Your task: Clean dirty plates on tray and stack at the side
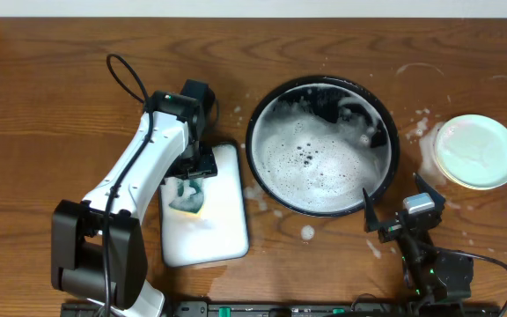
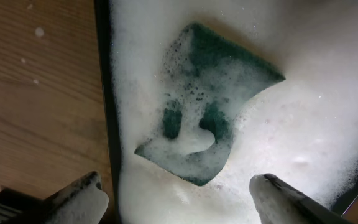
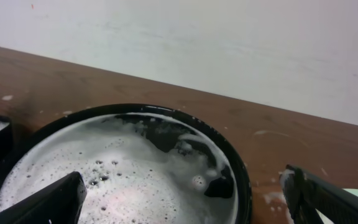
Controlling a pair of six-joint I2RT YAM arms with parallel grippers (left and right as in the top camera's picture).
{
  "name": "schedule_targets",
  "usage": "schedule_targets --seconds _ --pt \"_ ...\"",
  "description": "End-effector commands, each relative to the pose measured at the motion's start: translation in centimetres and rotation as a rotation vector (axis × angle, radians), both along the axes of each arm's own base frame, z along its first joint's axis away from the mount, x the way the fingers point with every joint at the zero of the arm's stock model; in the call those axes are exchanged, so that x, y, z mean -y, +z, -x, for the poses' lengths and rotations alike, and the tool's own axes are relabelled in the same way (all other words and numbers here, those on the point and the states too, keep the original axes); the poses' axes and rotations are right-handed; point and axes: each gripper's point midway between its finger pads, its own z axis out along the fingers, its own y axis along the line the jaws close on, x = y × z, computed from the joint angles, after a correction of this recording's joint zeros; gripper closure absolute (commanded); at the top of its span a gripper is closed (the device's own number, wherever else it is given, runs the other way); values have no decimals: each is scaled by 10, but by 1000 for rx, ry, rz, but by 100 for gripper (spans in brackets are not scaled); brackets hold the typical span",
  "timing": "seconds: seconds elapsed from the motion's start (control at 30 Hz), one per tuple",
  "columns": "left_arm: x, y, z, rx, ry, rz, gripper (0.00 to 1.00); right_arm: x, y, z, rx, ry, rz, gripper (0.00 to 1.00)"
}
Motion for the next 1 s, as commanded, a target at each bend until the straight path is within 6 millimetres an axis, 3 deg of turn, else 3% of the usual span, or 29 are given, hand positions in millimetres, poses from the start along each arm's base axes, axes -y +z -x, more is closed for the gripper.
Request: schedule_targets --seconds 0.0,0.17,0.4,0.5,0.7,0.87,0.97 --pt "-1 0 1 -4 6 1 19 -1 -1 0 5 1 11 1" --pt "-2 1 1 -3 7 0 19 -1 -1 0 6 1 12 1" --pt "3 47 22 168 -33 47 19 -1 -1 0 5 1 11 1" --pt "-13 79 25 340 -23 20 19 -1 -1 0 5 1 11 1" --pt "-44 143 8 861 111 105 19 -1 -1 0 5 1 11 1" --pt "-58 161 21 1148 92 147 19 -1 -1 0 5 1 11 1" --pt "-62 159 36 1274 50 149 19 -1 -1 0 5 1 11 1"
